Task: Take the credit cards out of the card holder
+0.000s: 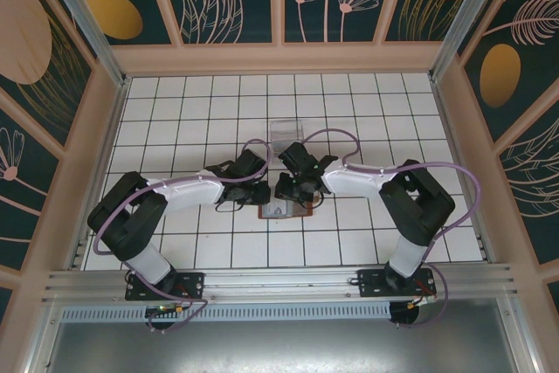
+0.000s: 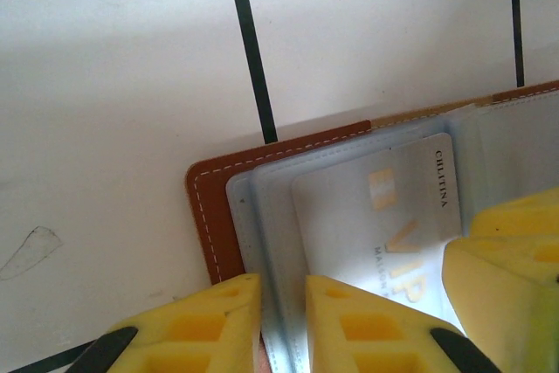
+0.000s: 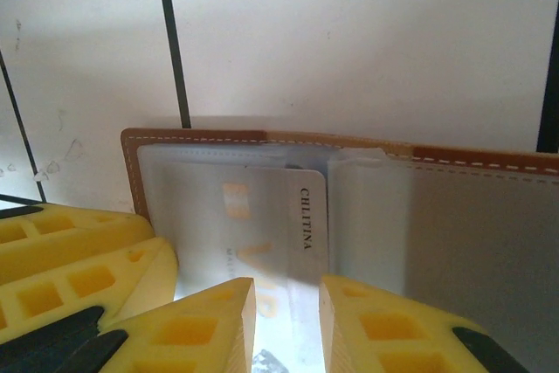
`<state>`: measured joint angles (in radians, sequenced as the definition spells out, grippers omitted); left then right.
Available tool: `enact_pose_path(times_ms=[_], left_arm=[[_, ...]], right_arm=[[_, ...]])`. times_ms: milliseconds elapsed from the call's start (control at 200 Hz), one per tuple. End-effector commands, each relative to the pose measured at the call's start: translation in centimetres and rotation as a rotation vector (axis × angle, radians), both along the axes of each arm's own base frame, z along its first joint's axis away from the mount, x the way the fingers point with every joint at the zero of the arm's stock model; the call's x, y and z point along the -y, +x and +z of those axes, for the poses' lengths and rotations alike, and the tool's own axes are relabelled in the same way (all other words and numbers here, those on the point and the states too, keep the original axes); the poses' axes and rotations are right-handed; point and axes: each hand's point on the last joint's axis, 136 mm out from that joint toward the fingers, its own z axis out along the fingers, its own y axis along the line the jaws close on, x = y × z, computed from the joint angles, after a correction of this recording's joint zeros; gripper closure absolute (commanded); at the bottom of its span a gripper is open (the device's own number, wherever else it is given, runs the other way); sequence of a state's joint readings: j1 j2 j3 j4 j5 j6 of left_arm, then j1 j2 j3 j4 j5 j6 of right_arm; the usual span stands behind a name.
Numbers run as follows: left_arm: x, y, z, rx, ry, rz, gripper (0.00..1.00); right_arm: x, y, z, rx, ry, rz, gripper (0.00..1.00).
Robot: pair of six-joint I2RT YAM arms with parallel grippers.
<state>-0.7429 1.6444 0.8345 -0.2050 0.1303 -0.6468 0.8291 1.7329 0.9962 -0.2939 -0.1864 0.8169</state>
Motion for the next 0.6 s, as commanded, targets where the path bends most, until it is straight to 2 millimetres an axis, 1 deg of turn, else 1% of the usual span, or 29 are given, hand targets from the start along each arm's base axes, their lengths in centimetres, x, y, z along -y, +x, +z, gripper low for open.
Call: enact_pose_path(times_ms=[0,340,485,596], left_arm=[[-0.9,-0.8,-1.7,-0.034,0.061,-0.008,0.79],[-1.7,-1.7,-2.9,-0.066,0.085,-0.006,0.79],[-1.8,-1.9,-3.1,-0.075,0.084,-0.002,0.80],[-1.8,-2.0,-3.2,-0.079,0.085,0.000,0.80]], right_arm=[[0.4,0.1,-1.0,-0.013,-0.008,0.006,0.74],[1.3,-0.4,-2.2,-0.036,-0.017,-0.006,0.74],[1.3,-0.6,-2.4,-0.044,0.000,-0.002,0.74],[1.7,-0.9,-2.8,-0.054,-0.010,-0.007,0.75]])
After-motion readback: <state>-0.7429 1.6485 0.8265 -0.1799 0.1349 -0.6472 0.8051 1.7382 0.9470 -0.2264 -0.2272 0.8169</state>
